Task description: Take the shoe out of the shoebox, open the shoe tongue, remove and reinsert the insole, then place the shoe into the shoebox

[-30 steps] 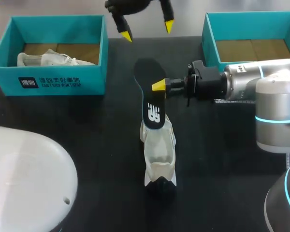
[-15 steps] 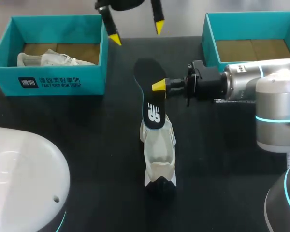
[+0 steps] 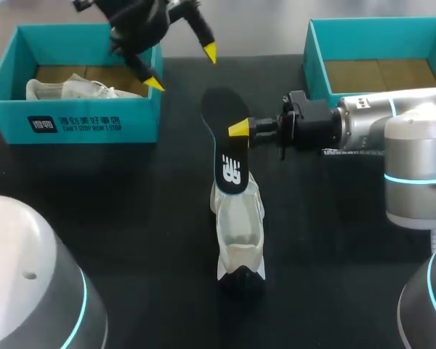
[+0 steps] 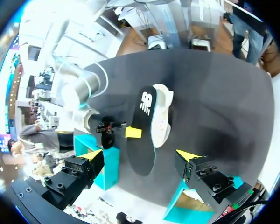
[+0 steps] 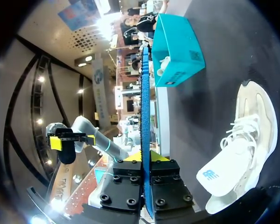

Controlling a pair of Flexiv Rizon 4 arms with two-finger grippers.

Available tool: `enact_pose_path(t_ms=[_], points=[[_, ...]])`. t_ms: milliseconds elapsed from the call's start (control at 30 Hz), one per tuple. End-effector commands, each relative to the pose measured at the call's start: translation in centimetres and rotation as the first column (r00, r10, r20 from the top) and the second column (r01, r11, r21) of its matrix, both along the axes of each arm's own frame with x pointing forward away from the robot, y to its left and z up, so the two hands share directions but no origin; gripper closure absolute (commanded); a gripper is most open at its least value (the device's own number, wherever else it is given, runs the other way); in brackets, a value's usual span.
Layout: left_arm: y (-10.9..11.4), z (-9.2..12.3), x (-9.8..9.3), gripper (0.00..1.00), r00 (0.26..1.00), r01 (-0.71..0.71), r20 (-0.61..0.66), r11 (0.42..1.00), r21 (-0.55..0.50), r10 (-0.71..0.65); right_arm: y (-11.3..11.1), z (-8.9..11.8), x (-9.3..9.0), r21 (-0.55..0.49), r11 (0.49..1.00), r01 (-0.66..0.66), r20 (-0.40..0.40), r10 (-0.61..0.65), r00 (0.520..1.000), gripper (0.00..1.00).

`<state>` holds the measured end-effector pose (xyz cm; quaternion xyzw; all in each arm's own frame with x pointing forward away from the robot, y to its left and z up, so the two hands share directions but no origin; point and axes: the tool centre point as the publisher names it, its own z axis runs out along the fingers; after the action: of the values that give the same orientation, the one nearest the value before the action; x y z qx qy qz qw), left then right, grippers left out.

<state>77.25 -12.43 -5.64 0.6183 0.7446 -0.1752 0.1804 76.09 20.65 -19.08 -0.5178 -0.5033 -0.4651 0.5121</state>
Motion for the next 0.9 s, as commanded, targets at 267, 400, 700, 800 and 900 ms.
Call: enact_pose_path(t_ms=[267,400,700,800,900], points=[[1.5,-2.4,-0.8,0.0,0.983,-0.046,0.074,0.623,-0.781,0.166,0.1,0.0,0.0,-0.001,1.0,0.002,-0.001,-0.002,1.0,1.0],[2.0,-2.3,-0.7,0.0,0.985,0.012,0.115,0.624,-0.781,0.125,0.1,0.0,0.0,-0.001,1.0,0.002,-0.001,-0.002,1.0,1.0],[2.0,-2.3,-0.7,0.0,0.985,0.012,0.115,0.624,-0.781,0.125,0.1,0.0,0.0,-0.001,1.0,0.002,-0.001,-0.002,1.0,1.0],[2.0,-2.3,-0.7,0.0,0.985,0.012,0.115,0.624,-0.781,0.125,0.1,0.0,0.0,-0.001,1.0,0.002,-0.001,-0.002,1.0,1.0],[2.1,-3.3,-0.1,0.0,0.986,0.005,0.108,0.62,-0.785,0.128,0.1,0.0,0.0,-0.001,1.0,0.002,-0.001,-0.002,1.0,1.0]])
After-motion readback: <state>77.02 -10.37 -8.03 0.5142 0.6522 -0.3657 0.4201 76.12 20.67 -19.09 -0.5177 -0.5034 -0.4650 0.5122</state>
